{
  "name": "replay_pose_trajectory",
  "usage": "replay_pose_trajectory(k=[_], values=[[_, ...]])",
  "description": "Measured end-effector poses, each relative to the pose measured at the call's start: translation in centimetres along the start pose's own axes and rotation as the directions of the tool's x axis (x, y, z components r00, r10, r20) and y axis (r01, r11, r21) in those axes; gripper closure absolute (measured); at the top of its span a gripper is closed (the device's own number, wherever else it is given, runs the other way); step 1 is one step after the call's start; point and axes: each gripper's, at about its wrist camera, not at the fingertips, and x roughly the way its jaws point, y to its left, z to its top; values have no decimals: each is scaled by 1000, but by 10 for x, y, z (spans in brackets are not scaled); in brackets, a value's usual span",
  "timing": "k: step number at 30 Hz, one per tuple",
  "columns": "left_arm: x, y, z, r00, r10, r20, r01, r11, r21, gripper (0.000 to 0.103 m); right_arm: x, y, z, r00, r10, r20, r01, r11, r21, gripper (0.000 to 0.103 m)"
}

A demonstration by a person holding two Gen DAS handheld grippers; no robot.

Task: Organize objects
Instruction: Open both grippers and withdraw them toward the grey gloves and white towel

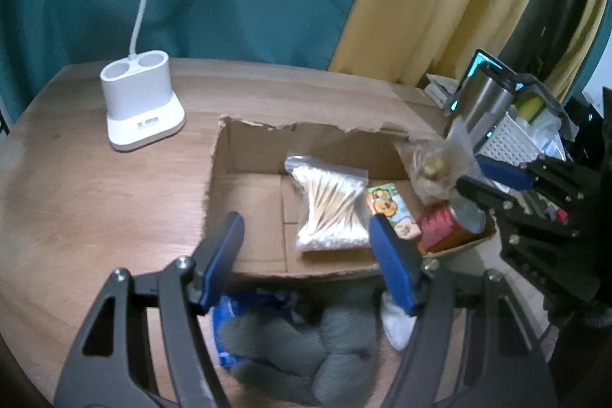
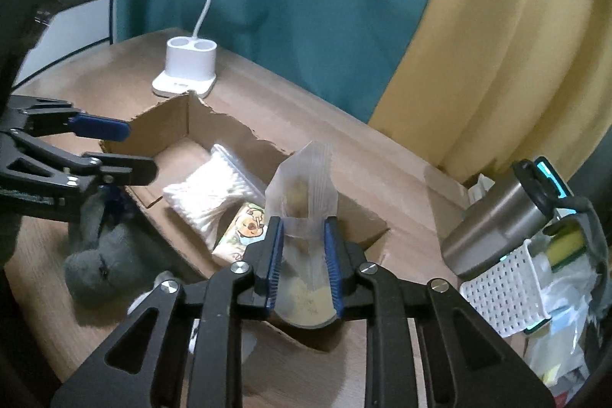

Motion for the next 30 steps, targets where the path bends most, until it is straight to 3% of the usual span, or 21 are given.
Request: replay_pose_trajectory(k=[6, 16, 19, 25, 27, 30], values=[[-6, 7, -1, 1000, 9, 5, -9, 1000, -5, 34, 2, -4, 3, 1000, 16, -9, -16, 998, 60, 63], [-19, 15, -13, 1000, 27, 7, -27, 1000, 4, 34, -9, -6, -9, 1000, 30, -8, -28, 986, 163, 62], [-21, 16, -18, 1000, 31, 2, -31, 1000, 7, 34, -13, -6, -13, 1000, 23, -13, -20, 983, 181, 55], [-25, 16, -28, 999, 32, -1, -32, 999, 16, 33, -22, -6, -23, 1000, 21, -15, -17, 973, 231, 52], [-28, 15, -30, 1000, 29, 6, -29, 999, 18, 26, -26, -6, -26, 1000, 19, -15, -15, 970, 241, 50], [-33, 15, -35, 1000, 23, 13, -23, 1000, 20, 24, -31, -5, -30, 1000, 17, -13, -13, 966, 259, 44]])
